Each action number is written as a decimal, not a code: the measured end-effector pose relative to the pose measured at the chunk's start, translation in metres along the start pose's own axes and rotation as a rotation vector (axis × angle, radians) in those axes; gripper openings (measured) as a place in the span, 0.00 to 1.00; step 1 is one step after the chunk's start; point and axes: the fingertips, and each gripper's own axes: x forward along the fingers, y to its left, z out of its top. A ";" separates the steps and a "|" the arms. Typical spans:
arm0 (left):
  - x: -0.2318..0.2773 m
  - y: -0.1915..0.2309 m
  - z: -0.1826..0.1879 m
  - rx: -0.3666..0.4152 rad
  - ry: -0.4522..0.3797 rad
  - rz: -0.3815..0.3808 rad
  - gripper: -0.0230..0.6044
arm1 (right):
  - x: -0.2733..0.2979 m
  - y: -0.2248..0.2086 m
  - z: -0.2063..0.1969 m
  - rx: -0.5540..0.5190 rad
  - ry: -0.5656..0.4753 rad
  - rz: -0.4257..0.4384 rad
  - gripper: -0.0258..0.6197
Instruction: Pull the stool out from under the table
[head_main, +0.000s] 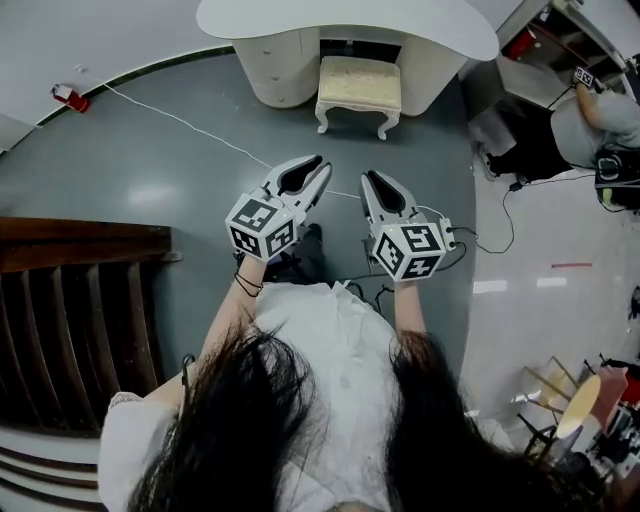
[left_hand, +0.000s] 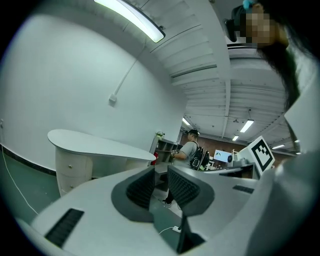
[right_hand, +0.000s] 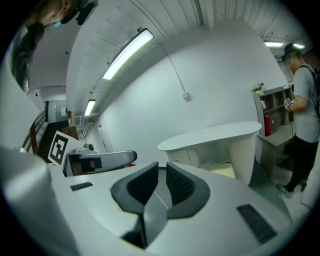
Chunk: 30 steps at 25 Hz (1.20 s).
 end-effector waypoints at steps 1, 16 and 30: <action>0.004 0.010 0.003 -0.007 0.001 -0.001 0.17 | 0.010 -0.002 0.002 0.005 0.004 -0.006 0.13; 0.053 0.099 0.015 -0.066 0.045 -0.076 0.17 | 0.099 -0.023 0.008 0.043 0.060 -0.084 0.13; 0.081 0.125 0.010 -0.108 0.054 -0.039 0.17 | 0.115 -0.059 0.013 0.056 0.092 -0.099 0.14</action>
